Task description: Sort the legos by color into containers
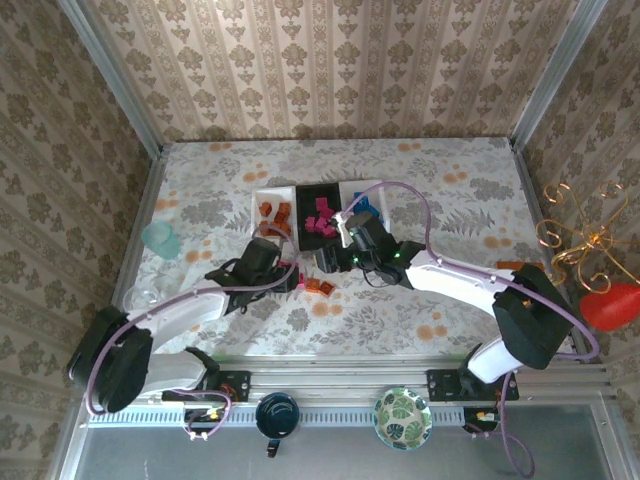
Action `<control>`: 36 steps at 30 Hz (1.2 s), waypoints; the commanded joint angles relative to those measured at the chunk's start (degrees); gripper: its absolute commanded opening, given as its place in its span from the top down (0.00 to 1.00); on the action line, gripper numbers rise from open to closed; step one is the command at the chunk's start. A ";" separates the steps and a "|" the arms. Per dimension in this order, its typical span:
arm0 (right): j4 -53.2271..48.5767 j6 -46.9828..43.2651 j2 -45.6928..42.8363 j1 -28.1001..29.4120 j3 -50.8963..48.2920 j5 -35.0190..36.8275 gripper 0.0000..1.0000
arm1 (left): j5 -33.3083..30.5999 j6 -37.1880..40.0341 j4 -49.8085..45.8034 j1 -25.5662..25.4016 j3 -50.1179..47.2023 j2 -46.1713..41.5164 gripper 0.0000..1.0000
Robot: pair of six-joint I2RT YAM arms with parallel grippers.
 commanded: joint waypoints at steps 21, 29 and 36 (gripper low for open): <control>0.13 0.42 -3.42 -0.91 -1.90 1.41 0.34 | -4.84 -4.08 -13.98 -0.78 -9.15 -15.12 0.58; 0.16 0.64 -3.35 -0.91 -1.64 1.41 0.34 | -2.09 -3.32 -12.31 -4.10 -5.98 -19.05 0.24; -0.67 0.65 -4.44 -0.91 -2.15 1.63 0.34 | -4.67 -2.37 -5.31 -5.28 -3.31 -3.40 0.19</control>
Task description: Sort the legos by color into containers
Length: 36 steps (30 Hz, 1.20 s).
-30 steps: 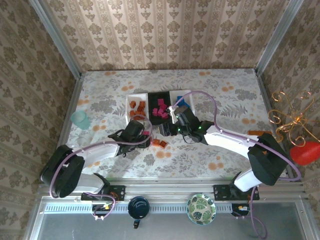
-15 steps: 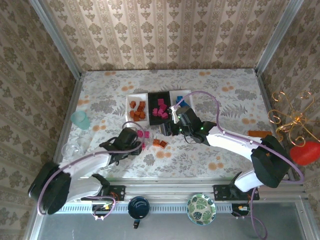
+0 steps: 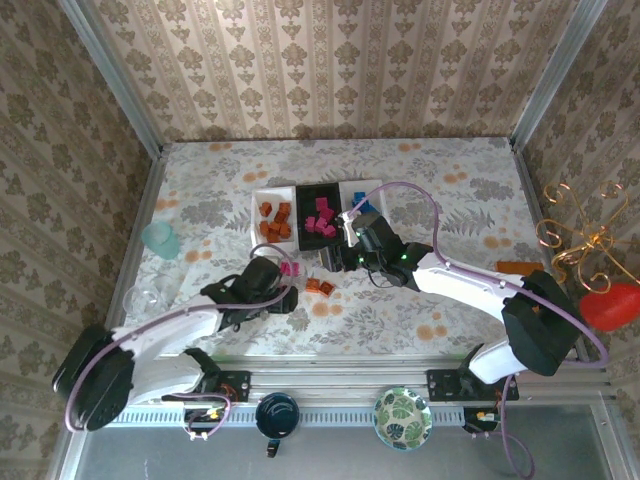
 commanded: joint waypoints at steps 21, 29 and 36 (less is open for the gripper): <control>-0.30 0.67 -3.32 -0.45 -2.67 1.32 0.34 | -2.03 2.51 6.35 0.04 3.96 7.22 0.67; -0.31 1.64 -7.65 -1.34 -5.90 4.24 0.34 | -0.62 6.42 4.88 0.75 15.99 7.64 0.68; -0.92 2.42 -9.12 -1.51 -7.84 4.51 0.34 | 3.85 10.65 7.32 4.79 33.41 24.19 0.68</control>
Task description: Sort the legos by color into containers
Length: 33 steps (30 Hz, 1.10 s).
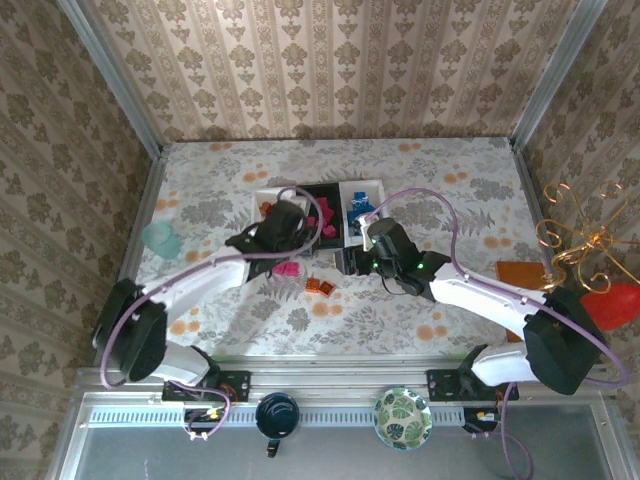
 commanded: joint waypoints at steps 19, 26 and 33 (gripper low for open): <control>-0.53 0.61 -0.66 -0.13 -2.59 -0.85 0.33 | 7.34 2.77 -0.91 5.23 19.24 16.14 0.31; -0.25 -1.83 5.54 0.93 -0.15 -6.59 0.33 | 6.54 0.49 2.67 2.91 4.80 0.46 0.10; -2.11 -5.41 14.02 4.28 4.95 -6.37 0.32 | 2.61 -2.21 1.71 1.08 -11.15 -17.64 0.00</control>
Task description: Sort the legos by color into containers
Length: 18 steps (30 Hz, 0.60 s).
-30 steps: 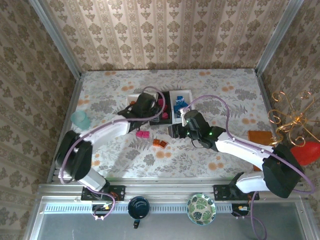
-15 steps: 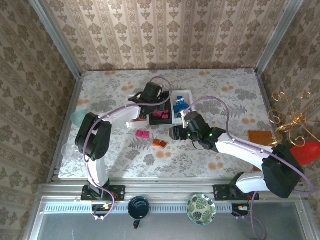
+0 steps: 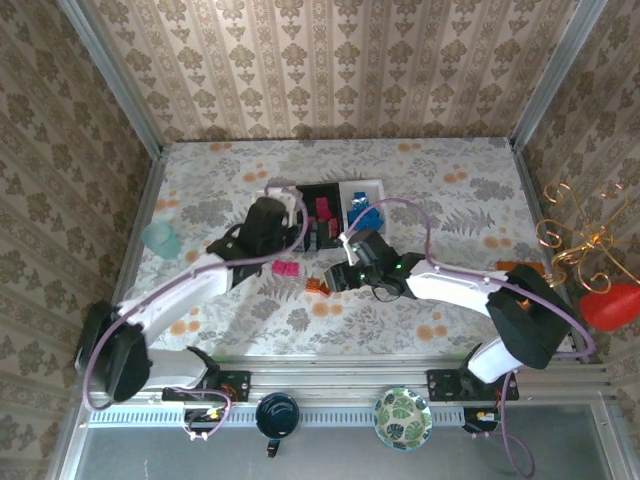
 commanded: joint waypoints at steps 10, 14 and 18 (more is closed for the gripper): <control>-1.01 -3.08 14.24 2.36 11.84 -8.38 0.32 | -5.21 -6.06 -6.17 -0.98 -16.40 -21.07 0.00; -3.87 -3.77 16.87 2.70 13.97 -10.90 0.32 | -6.34 -6.33 -8.44 -0.85 -18.22 -23.84 0.00; -6.15 -2.97 15.71 3.33 12.55 -12.69 0.33 | -6.73 -6.34 -9.70 -0.34 -18.99 -25.11 0.00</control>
